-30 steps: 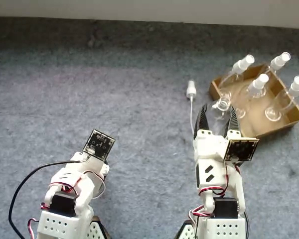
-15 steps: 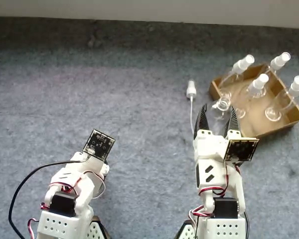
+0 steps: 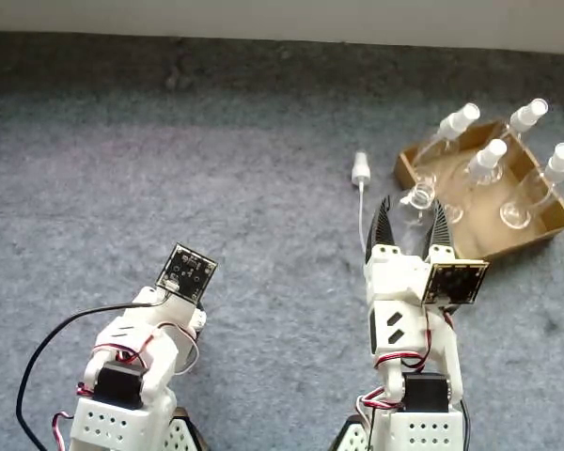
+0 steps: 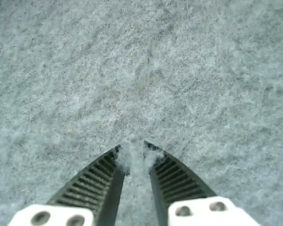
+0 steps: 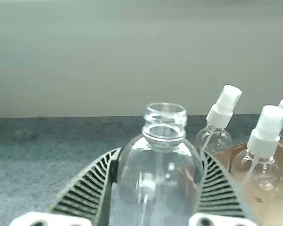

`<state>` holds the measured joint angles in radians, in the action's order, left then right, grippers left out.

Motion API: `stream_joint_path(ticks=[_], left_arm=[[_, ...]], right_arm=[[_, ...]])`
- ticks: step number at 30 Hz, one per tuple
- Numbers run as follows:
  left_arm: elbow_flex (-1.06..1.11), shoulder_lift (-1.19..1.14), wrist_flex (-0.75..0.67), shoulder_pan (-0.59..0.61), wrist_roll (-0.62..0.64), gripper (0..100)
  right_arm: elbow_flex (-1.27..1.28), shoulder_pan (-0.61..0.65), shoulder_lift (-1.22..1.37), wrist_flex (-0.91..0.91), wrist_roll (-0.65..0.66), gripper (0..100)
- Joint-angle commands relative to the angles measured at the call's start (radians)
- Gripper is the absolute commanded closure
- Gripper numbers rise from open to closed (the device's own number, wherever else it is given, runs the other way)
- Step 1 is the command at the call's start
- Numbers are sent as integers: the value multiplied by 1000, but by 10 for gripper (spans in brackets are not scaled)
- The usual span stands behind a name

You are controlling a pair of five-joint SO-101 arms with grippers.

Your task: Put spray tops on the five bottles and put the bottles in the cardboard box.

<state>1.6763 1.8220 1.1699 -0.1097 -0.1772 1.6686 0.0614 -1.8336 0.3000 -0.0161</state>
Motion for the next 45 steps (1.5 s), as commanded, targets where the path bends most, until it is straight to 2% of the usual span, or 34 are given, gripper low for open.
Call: stream_joint_path(ticks=[1,42,45], left_arm=[[19,5,0,-19,-9,993],[13,5,6,-18,-8,993],[-35,5,41,-18,-6,993]], right_arm=[[176,-10,-4,-24,-12,839],[176,-10,-4,-24,-12,839],[176,-10,-4,-24,-12,839]])
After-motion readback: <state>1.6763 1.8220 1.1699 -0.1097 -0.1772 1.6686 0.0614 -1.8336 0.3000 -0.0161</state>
